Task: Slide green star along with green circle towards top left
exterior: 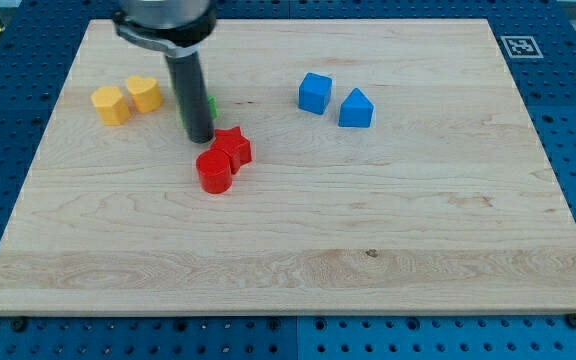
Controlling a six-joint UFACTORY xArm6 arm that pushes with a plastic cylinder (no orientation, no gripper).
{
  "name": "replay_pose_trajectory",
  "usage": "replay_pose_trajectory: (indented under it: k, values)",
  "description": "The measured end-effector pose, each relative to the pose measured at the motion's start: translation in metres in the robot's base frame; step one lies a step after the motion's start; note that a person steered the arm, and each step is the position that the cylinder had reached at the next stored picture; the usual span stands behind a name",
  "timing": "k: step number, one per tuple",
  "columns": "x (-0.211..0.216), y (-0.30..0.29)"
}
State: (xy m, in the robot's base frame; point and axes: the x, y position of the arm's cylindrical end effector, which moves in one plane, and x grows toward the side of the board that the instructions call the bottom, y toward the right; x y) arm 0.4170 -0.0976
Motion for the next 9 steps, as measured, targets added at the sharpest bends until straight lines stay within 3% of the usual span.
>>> replay_pose_trajectory:
  k: [5, 9]
  values:
    - [-0.030, -0.027]
    - [-0.090, -0.045]
